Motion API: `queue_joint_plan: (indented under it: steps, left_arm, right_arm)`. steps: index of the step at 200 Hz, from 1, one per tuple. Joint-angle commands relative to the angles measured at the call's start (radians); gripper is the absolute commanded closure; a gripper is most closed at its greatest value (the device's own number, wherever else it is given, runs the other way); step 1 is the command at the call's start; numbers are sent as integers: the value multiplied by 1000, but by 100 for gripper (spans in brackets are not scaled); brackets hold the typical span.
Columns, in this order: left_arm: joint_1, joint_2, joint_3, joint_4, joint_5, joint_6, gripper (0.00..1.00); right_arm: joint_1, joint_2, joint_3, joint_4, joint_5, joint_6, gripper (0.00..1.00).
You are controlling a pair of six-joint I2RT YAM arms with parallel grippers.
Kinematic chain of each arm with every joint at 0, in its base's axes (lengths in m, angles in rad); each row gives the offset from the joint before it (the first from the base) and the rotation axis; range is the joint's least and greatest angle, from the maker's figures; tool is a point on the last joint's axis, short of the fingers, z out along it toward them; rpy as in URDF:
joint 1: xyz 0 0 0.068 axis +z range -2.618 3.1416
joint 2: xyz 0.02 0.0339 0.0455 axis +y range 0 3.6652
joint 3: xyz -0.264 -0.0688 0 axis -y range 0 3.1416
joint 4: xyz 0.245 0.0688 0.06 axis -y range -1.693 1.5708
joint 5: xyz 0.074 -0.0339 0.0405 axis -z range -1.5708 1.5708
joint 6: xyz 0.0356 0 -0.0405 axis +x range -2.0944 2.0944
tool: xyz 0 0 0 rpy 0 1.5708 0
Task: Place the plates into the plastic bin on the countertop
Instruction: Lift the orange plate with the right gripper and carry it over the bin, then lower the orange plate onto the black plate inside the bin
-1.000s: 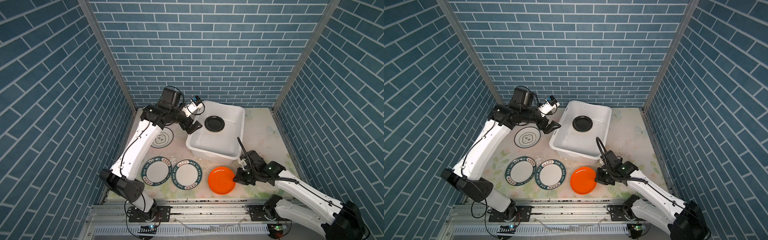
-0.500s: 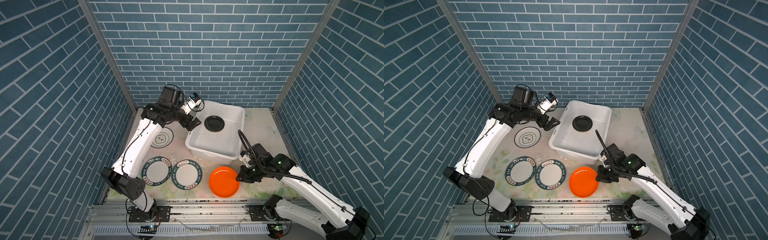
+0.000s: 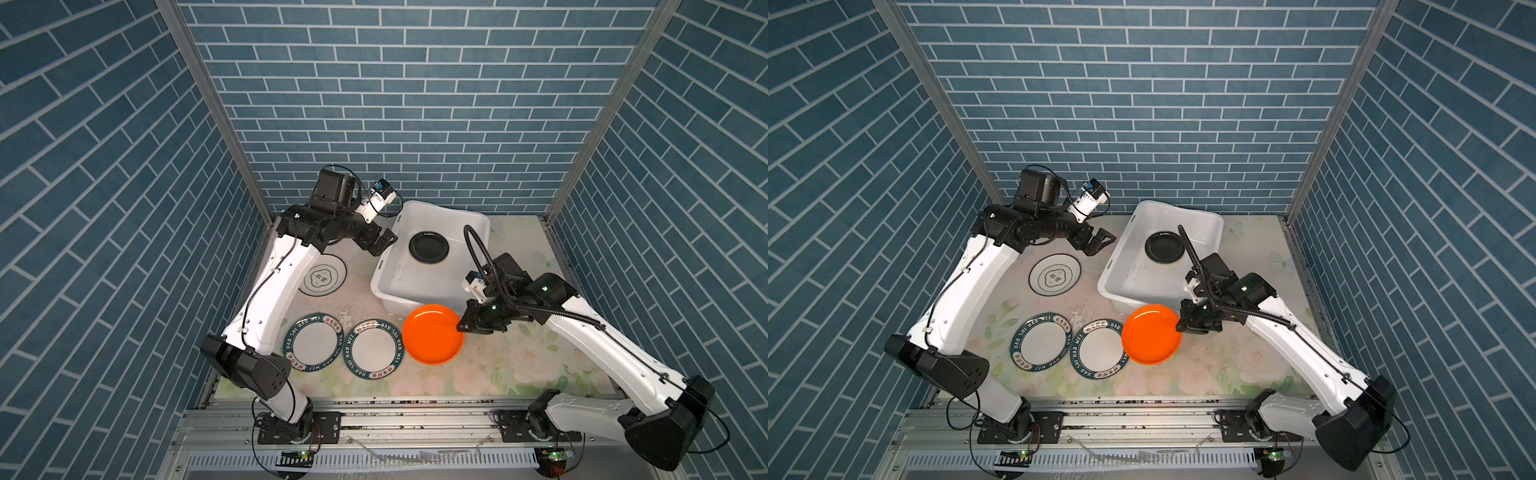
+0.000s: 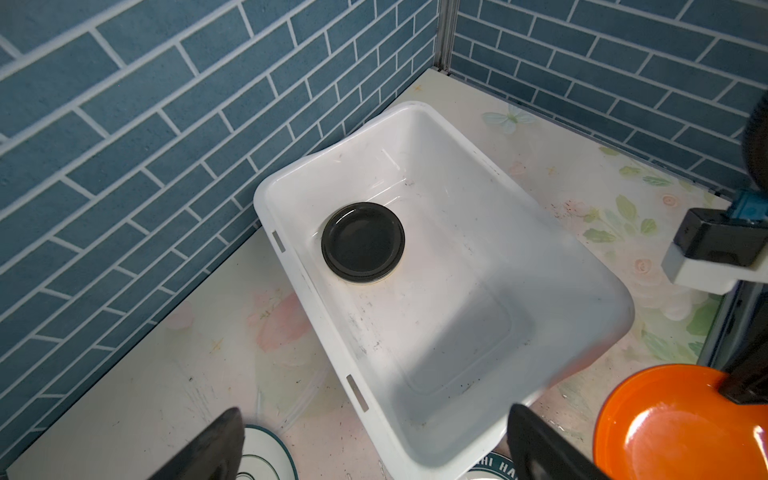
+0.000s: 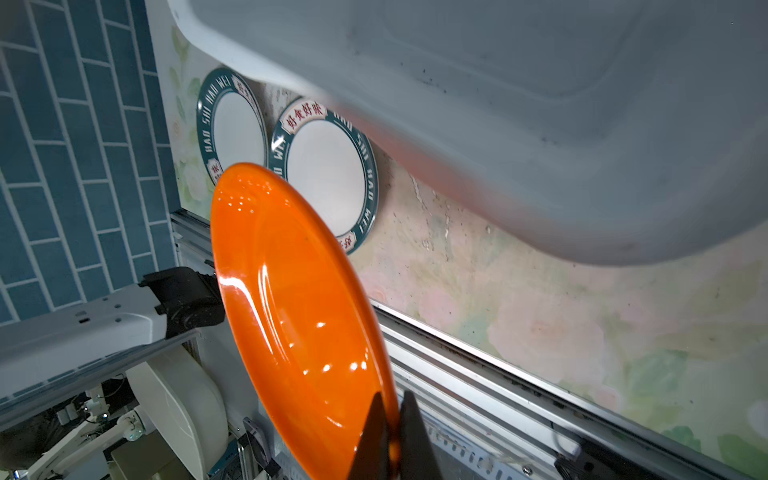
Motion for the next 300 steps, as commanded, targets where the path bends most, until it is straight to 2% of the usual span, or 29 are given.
queue_joint_plan:
  steps: [1,46,85,126,158,208,300]
  left_arm:
    - [30,-49,-2,14,-2,-9,1]
    - [46,-90,-39,14,1,25,0]
    - [46,-115,-60,23,1,34,0]
    - [46,-114,-70,28,19,18,0]
    - [46,-107,-68,24,15,20,0]
    - [47,-102,-69,22,11,20,0]
    - [46,-88,-61,21,1,32,0]
  right_arm:
    - [-78,69,89,83,-81,-42,100]
    - [-238,271,299,162,-108,-56,100]
    - [-275,505,519,130,-41,-96,100]
    - [-286,698,657,123,21,-130,100]
    - [-296,795,717,149,62,-141,100]
    - [-312,899,761,247,84,-58,100]
    - [-335,1056,906,213,126,-58,100]
